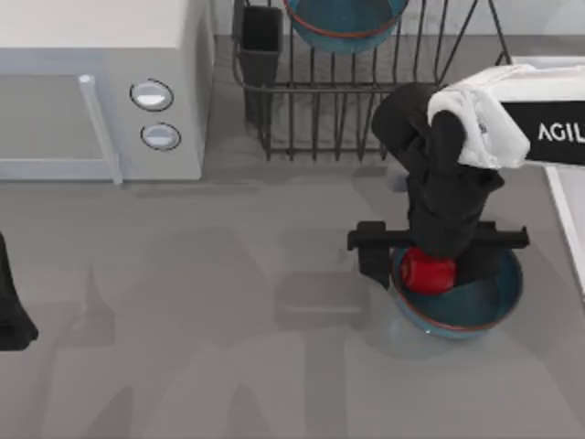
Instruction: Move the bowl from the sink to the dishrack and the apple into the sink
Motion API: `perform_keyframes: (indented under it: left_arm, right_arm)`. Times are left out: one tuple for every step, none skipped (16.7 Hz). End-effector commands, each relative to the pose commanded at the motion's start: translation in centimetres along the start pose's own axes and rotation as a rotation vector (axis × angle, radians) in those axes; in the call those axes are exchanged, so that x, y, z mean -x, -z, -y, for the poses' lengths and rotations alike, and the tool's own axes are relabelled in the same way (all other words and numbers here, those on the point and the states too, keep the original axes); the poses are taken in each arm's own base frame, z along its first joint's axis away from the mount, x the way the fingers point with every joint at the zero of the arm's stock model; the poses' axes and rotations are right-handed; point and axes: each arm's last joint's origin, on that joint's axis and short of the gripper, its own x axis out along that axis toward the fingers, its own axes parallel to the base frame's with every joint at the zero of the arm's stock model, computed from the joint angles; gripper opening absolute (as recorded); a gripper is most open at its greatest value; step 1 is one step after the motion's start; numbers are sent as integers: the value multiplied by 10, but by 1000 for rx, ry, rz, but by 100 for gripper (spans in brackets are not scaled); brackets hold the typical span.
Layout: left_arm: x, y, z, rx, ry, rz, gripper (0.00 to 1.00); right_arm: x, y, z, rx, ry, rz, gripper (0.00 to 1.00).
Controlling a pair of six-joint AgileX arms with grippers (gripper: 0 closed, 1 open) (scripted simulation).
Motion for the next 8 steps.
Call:
perform_keyframes:
  left_arm:
    - [0, 0, 0, 0, 0, 0, 100]
    - [0, 0, 0, 0, 0, 0, 100]
    - [0, 0, 0, 0, 0, 0, 100]
    - [0, 0, 0, 0, 0, 0, 100]
    - [0, 0, 0, 0, 0, 0, 100]
    - [0, 0, 0, 0, 0, 0, 100]
    - [0, 0, 0, 0, 0, 0, 100]
    - [0, 0, 0, 0, 0, 0, 100]
  right_arm:
    - [0, 0, 0, 0, 0, 0, 0]
    - [8, 0, 0, -4, -6, 16, 0]
    - [8, 0, 0, -4, -6, 17, 0]
    - [12, -1, -1, -3, -7, 18, 0]
    - [19, -2, -3, 0, -7, 19, 0]
    - [28, -3, -4, 4, -7, 19, 0]
    - [39, -3, -5, 6, -6, 16, 0]
    - [51, -3, -5, 6, -3, 12, 0]
